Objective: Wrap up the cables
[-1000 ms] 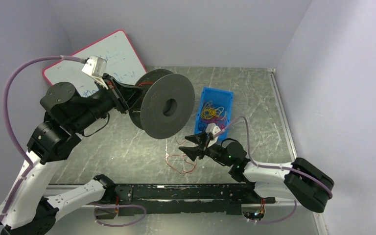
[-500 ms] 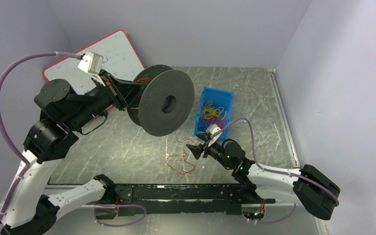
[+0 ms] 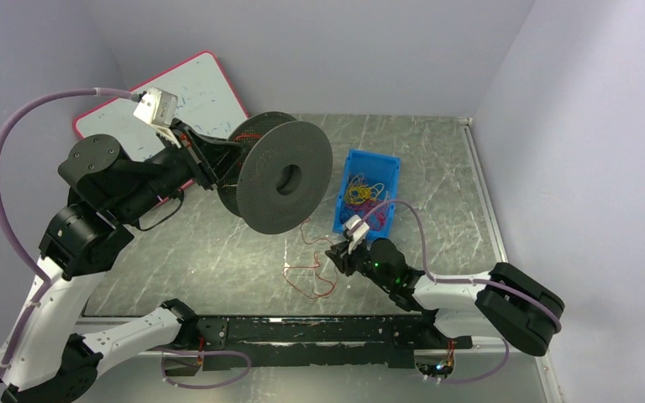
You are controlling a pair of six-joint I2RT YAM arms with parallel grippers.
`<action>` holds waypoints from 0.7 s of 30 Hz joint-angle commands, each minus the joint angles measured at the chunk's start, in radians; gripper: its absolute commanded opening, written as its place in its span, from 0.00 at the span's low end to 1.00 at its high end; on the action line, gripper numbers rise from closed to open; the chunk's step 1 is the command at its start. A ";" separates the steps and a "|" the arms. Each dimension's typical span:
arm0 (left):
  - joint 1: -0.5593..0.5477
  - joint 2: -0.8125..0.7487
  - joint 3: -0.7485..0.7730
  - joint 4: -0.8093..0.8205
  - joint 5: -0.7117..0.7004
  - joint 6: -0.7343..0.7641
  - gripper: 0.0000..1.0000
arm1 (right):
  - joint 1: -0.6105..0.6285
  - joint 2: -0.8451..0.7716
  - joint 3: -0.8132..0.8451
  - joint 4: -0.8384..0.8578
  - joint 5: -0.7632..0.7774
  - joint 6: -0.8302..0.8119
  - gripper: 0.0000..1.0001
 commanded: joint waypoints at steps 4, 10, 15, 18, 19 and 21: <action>0.006 0.001 0.023 0.073 -0.030 -0.001 0.07 | -0.003 0.033 0.014 0.073 -0.094 0.007 0.00; 0.007 0.059 0.011 0.062 -0.179 0.010 0.07 | 0.036 0.048 -0.002 0.089 -0.113 0.052 0.00; 0.006 0.127 -0.002 0.066 -0.391 0.061 0.07 | 0.138 0.009 -0.014 0.062 -0.044 0.081 0.00; 0.007 0.157 -0.026 0.088 -0.518 0.085 0.07 | 0.206 -0.046 -0.022 0.022 -0.001 0.094 0.00; 0.007 0.169 -0.031 0.094 -0.555 0.092 0.07 | 0.232 -0.066 -0.018 -0.007 0.014 0.096 0.00; 0.006 0.202 -0.042 0.107 -0.627 0.112 0.07 | 0.290 -0.110 -0.010 -0.064 0.054 0.098 0.00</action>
